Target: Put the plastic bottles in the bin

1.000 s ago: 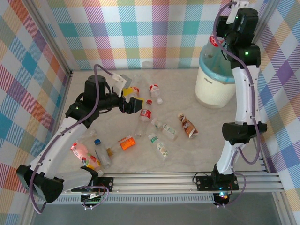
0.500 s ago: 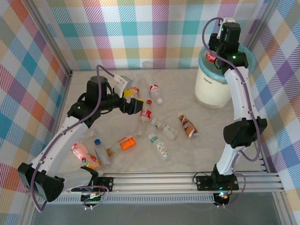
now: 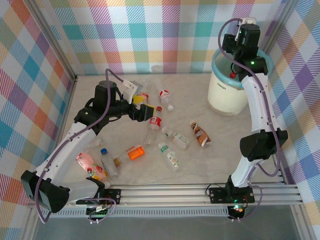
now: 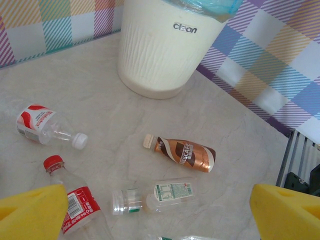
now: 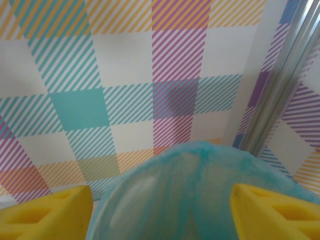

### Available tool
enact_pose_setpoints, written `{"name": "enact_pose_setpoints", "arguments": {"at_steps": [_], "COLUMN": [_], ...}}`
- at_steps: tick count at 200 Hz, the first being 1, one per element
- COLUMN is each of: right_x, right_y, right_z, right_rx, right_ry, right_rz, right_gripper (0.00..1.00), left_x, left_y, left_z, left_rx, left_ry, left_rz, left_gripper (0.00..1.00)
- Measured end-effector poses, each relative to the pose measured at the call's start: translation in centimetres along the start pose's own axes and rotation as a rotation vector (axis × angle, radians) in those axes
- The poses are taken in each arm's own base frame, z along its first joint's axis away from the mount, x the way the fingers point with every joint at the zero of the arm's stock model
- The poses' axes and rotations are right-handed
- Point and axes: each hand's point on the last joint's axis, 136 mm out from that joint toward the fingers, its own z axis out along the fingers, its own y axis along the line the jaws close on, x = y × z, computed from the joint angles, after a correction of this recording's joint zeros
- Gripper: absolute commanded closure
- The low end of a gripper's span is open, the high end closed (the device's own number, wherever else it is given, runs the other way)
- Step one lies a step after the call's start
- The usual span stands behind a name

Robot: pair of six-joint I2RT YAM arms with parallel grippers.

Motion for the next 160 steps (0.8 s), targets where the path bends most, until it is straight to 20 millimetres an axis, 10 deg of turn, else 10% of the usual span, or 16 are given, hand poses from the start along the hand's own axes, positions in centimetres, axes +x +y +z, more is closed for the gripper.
{"name": "enact_pose_setpoints", "arguments": {"at_steps": [36,160], "right_x": [1.1,2.4], "right_y": [0.0,-4.7], "right_z": [0.2,-3.8], "right_rx": [0.002,0.008], "right_ry": [0.022,-0.096], "right_rz": [-0.011,-0.011], "right_gripper": [0.0,0.07], "left_x": [0.0,0.2], "left_y": [0.0,0.0], "left_z": [0.0,0.1], "left_rx": [0.0,0.001], "left_ry": [0.0,0.006], "left_rz": [0.0,-0.029], "left_gripper": [0.06,0.08]}}
